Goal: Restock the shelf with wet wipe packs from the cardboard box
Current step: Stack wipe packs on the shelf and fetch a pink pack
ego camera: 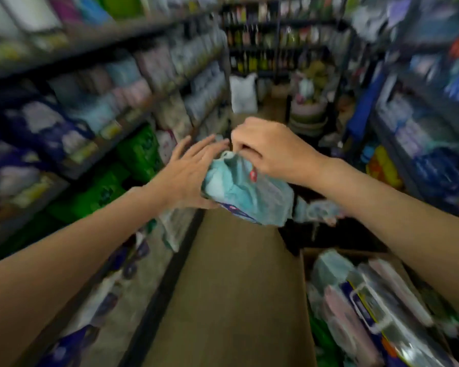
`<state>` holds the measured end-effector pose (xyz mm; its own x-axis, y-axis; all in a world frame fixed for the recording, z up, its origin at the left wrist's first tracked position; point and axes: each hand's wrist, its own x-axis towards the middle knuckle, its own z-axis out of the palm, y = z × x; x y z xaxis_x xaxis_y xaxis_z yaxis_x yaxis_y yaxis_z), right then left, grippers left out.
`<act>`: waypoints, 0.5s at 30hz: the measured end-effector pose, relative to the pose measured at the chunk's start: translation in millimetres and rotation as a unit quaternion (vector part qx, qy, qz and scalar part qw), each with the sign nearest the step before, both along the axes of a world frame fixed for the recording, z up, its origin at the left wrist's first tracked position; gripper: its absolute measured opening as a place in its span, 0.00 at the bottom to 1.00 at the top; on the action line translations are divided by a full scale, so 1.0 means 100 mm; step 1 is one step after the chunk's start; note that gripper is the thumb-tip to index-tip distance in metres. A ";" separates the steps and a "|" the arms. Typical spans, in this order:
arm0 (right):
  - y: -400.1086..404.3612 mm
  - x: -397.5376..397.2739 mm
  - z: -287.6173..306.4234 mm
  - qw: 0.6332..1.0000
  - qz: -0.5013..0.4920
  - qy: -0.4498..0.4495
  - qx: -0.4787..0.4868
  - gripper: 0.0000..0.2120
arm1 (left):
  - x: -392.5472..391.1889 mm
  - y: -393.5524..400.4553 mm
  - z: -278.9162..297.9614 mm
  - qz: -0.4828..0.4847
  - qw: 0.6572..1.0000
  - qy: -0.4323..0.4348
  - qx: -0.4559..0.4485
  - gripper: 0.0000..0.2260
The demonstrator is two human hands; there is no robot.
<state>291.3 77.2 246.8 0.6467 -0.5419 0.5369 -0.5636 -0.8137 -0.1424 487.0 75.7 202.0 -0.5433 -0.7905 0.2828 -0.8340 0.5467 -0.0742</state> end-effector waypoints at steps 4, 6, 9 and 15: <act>0.04 0.94 0.99 0.994 0.015 -0.081 -0.067 0.04 | 0.73 0.47 0.89 0.019 0.964 0.258 0.065 0.47; 0.10 1.41 1.42 0.989 0.032 -0.137 -0.046 0.03 | 1.15 0.71 1.30 0.055 0.931 0.356 0.063 0.40; 0.23 2.05 1.93 0.974 0.061 -0.218 0.023 0.04 | 1.76 1.01 1.80 0.097 0.886 0.453 0.034 0.30; 0.47 3.07 2.09 0.946 0.156 -0.232 0.161 0.18 | 2.95 1.59 2.44 0.166 0.791 0.583 -0.088 0.24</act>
<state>597.9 124.1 456.1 0.5363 -0.5482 0.6417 -0.1193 -0.8019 -0.5854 781.5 235.0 445.5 0.3966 -0.7278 0.5595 -0.4868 0.3500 0.8003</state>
